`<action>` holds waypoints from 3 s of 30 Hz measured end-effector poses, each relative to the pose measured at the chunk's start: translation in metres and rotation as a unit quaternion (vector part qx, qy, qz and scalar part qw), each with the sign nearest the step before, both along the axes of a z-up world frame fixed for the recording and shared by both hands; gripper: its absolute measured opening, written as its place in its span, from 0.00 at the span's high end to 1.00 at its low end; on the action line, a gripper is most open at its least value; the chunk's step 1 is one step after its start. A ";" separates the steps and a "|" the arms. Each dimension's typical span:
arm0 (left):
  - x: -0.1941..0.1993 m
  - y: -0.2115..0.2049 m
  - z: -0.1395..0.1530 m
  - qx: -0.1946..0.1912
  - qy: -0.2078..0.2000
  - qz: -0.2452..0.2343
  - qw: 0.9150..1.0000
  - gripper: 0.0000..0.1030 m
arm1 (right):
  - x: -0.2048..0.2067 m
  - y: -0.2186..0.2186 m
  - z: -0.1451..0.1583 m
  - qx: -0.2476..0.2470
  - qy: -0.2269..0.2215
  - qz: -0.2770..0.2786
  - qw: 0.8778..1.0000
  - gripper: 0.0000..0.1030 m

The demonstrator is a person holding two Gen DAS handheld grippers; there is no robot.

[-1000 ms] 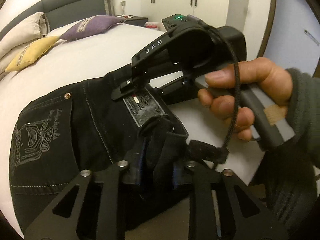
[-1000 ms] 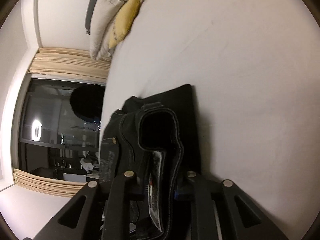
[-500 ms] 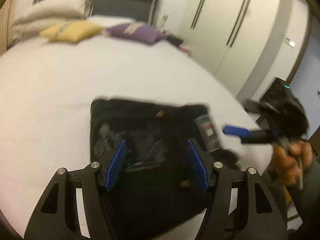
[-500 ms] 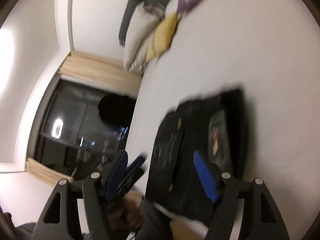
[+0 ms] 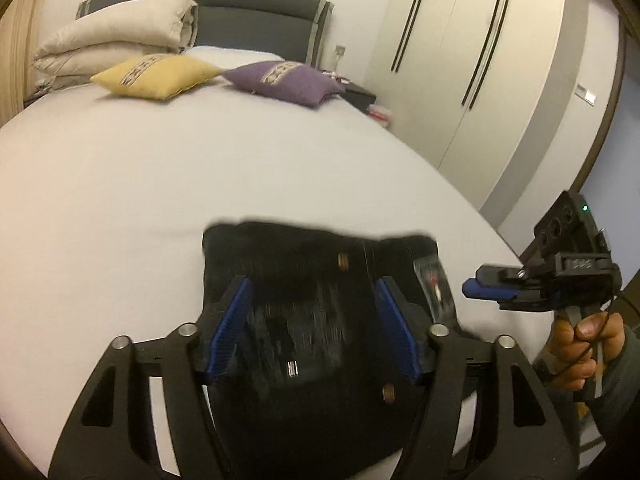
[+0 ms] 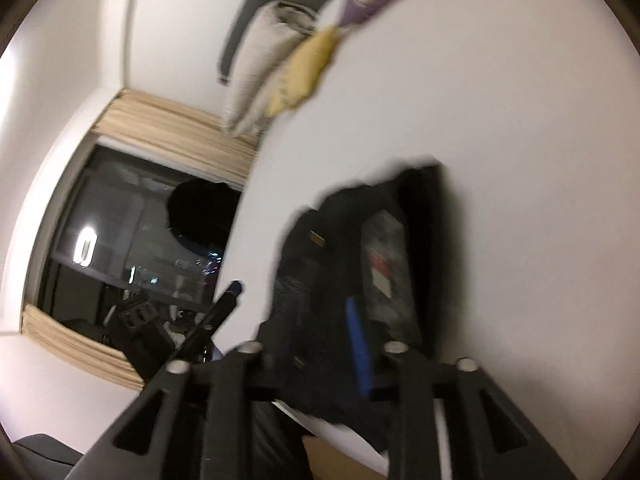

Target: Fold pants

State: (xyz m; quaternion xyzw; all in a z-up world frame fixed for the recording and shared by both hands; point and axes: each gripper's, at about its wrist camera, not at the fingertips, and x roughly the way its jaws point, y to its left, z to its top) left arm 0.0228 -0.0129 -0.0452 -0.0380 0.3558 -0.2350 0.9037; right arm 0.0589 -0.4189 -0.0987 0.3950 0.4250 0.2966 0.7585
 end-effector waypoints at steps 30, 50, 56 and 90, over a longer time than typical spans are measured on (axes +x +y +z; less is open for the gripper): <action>0.060 -0.020 -0.035 0.117 0.066 0.023 0.991 0.30 | 0.010 0.000 -0.025 -0.080 0.064 -0.059 0.993 0.25; 0.054 0.056 -0.072 0.018 0.203 0.003 0.979 0.16 | 0.022 0.022 -0.059 -0.057 0.100 -0.008 0.993 0.32; 0.060 0.049 -0.069 0.011 0.215 -0.015 0.976 0.46 | 0.025 0.027 -0.057 -0.091 0.111 -0.011 0.990 0.59; 0.102 0.031 -0.028 0.038 0.100 0.075 0.991 0.23 | 0.050 -0.030 -0.005 -0.217 0.008 -0.135 0.967 0.32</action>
